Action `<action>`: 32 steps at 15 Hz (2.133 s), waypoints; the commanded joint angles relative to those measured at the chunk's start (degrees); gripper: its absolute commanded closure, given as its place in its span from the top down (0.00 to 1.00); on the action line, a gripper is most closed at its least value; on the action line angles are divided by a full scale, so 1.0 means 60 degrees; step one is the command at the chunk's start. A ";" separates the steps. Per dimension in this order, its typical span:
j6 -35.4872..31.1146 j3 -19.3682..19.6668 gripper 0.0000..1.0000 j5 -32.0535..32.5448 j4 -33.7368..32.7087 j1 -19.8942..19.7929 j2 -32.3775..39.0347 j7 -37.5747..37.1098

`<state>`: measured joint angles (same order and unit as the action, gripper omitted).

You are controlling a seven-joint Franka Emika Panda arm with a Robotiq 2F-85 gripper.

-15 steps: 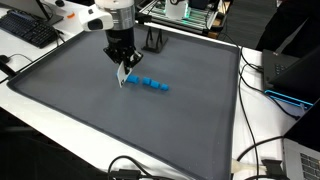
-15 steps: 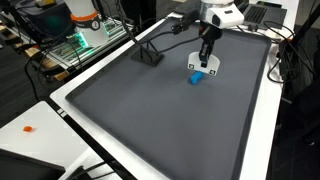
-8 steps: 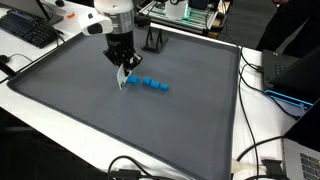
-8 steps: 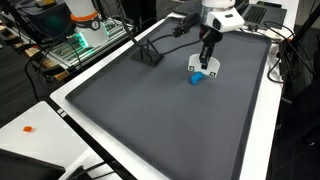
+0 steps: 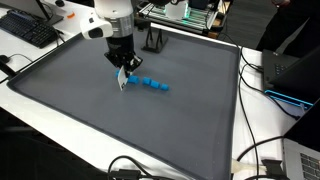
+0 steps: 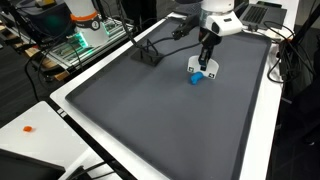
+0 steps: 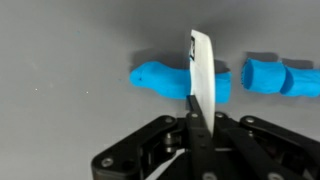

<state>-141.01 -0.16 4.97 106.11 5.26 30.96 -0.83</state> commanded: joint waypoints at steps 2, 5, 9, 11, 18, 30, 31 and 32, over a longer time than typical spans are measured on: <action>-0.0097 -0.0296 0.01 -0.0479 -0.0027 -0.0272 0.0337 0.0136; 0.0124 -0.0487 0.01 -0.0931 -0.0089 -0.0451 0.0331 0.0254; 0.0283 -0.0636 0.01 -0.1290 -0.0156 -0.0598 0.0314 0.0407; 0.0538 -0.0667 0.01 -0.1446 -0.0233 -0.0585 0.0304 0.0273; 0.0777 -0.0322 0.01 -0.0955 -0.0206 -0.0286 0.0020 -0.0143; 0.2743 0.0224 0.01 -0.1325 0.0298 0.0220 -0.2076 -0.4534; 0.2828 0.0230 0.01 -0.1350 0.0466 0.0244 -0.2313 -0.4995; 0.2881 0.0220 0.01 -0.1378 0.0653 0.0256 -0.2542 -0.5392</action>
<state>-125.32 0.34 -1.83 105.39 5.80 20.69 -26.67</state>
